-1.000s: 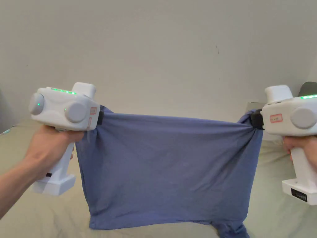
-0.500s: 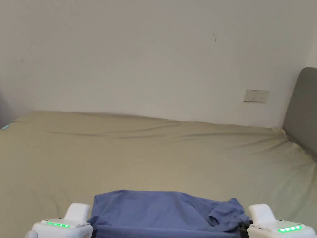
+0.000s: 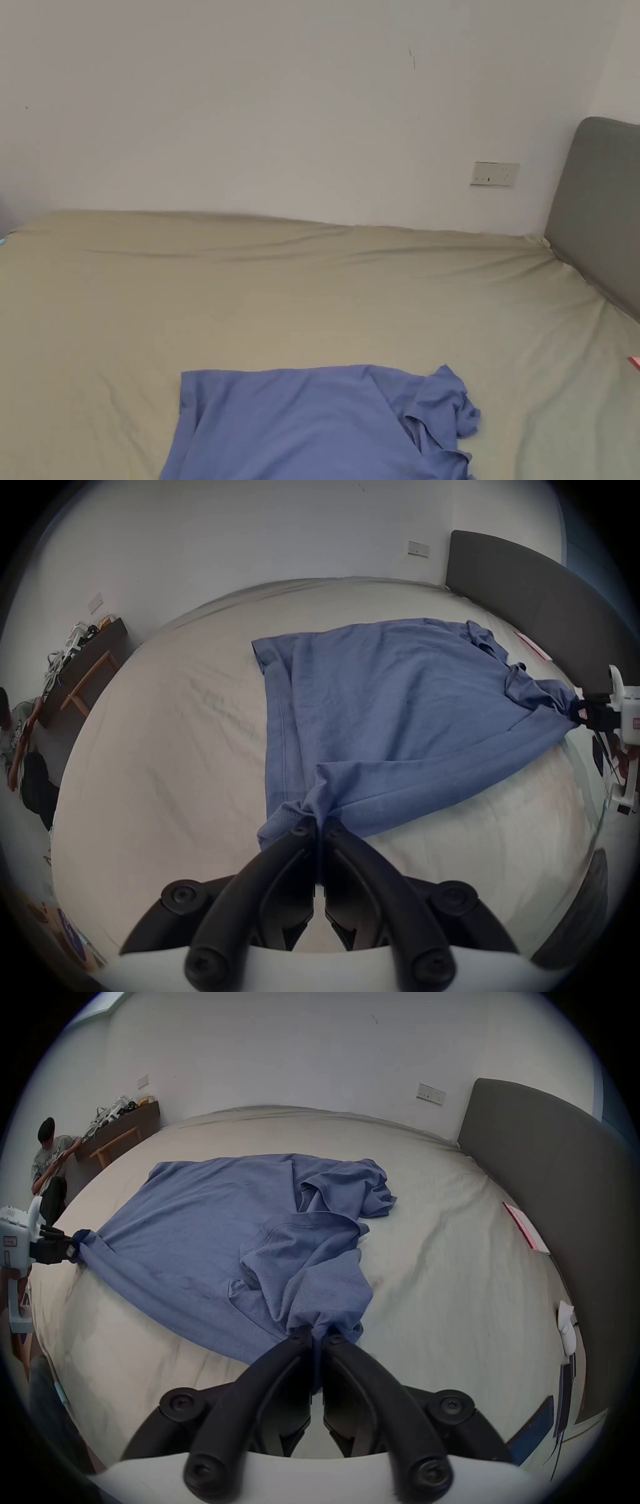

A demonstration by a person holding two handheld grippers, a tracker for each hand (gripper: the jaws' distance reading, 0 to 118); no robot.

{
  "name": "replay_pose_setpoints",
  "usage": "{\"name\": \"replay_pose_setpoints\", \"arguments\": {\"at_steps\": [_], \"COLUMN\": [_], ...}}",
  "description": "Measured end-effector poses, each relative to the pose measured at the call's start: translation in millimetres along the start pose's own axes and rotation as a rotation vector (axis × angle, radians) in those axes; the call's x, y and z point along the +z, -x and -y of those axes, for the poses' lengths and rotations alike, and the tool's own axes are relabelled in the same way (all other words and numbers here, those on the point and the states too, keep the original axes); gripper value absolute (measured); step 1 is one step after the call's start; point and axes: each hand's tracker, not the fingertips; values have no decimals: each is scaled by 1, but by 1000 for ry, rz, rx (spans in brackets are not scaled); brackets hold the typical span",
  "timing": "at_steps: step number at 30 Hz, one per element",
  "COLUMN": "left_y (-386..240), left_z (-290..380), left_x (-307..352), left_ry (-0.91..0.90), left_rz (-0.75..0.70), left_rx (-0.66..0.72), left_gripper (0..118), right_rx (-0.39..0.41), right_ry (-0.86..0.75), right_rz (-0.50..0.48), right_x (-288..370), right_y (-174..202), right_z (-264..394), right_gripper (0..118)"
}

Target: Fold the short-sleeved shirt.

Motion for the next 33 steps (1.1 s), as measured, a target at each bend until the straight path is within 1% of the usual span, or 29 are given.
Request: {"name": "replay_pose_setpoints", "arguments": {"at_steps": [1,2,5,10,12,15,17,18,19,23,28,31,33], "left_y": [1,1,1,-1,-4,-7,-9,-10,-11,-16,-26,-29,-28], "left_z": [7,14,38,65,67,71,77,82,88,107,113,120,128], "left_x": [6,11,26,49,58,70,74,76,77,80,96,108,117], "left_ry": [12,19,40,103,101,100,108,115,131,187,189,201,205], "left_rz": [9,18,30,54,44,42,44,41,44,67,63,69,78], "left_rx": [-3,3,-5,-11,-41,-37,-43,-53,-65,-74,-100,-90,-88], "left_gripper": [0,0,0,0,0,0,0,0,0,0,0,0,0], "right_rx": [7,13,52,185,191,159,160,176,200,278,276,262,289], "right_ry": [-1,4,25,69,64,68,71,76,86,137,155,178,190], "right_rz": [-3,-9,-29,-40,-42,-61,-67,-71,-74,-84,-100,-119,-129], "right_x": [7,7,25,47,56,69,78,71,70,72,77,85,92], "right_y": [4,-5,5,17,21,24,27,13,8,1,-10,-10,-11], "right_z": [6,12,35,71,76,78,81,91,97,119,134,143,152], "right_gripper": [6,6,6,6,6,6,6,6,6,6,6,6,6]}}
